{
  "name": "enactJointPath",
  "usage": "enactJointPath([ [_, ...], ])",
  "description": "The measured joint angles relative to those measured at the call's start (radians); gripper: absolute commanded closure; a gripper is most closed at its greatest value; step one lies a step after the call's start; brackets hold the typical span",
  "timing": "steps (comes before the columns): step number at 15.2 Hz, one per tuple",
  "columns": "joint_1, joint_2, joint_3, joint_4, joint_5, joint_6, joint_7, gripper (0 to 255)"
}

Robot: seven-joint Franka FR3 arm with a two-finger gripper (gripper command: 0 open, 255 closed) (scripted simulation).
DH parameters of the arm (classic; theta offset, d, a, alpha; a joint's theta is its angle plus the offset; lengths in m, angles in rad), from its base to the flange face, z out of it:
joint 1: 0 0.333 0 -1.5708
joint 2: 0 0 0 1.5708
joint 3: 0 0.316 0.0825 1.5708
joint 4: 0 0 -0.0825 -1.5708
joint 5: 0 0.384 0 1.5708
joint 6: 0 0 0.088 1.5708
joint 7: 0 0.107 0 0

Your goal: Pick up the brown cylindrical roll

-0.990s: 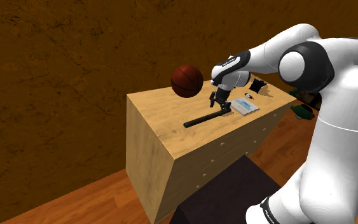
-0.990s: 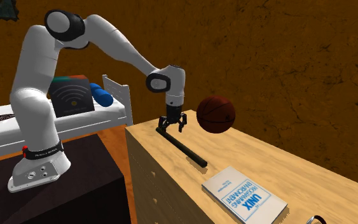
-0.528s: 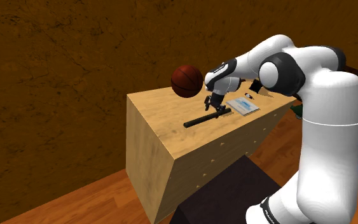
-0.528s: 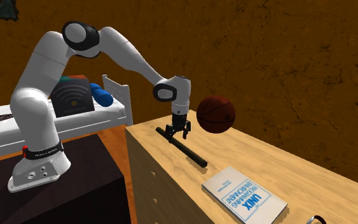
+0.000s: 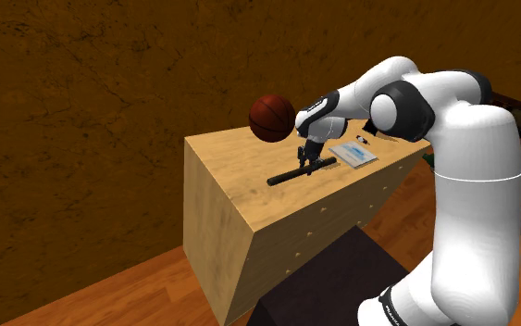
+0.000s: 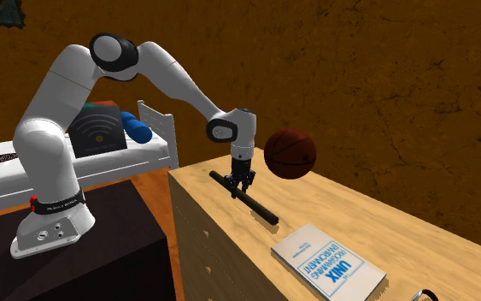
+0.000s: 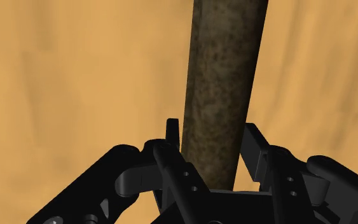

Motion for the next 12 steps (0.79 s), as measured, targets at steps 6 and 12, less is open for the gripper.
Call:
enactJointPath([
  [6,0.0,0.0,0.0,0.0,0.0,0.0,0.0,255],
  [12,0.016,-0.043,-0.02,-0.011,-0.024,-0.03,0.013,255],
])
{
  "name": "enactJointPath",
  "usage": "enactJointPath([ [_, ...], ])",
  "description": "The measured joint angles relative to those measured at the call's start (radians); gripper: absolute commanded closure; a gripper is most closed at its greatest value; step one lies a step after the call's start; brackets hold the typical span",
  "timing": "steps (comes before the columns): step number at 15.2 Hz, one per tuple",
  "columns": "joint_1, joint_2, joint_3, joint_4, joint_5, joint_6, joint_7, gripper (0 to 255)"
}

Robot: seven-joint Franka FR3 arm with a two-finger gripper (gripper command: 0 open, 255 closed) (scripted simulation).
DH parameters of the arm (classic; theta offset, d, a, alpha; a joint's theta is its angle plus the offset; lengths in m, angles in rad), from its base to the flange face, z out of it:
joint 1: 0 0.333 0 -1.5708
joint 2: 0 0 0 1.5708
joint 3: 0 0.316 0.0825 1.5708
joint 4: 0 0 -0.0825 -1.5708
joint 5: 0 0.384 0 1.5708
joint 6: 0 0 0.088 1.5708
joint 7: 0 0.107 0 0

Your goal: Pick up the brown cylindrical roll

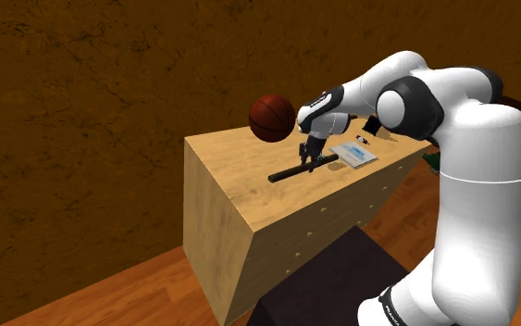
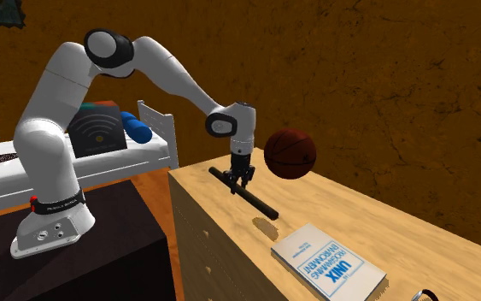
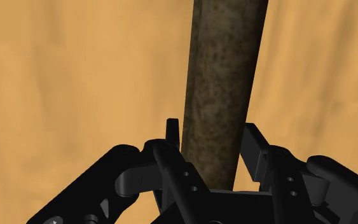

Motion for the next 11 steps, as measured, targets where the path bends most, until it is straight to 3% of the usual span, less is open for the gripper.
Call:
enactJointPath([
  [11,0.029,-0.089,-0.043,0.021,-0.06,-0.1,0.036,255],
])
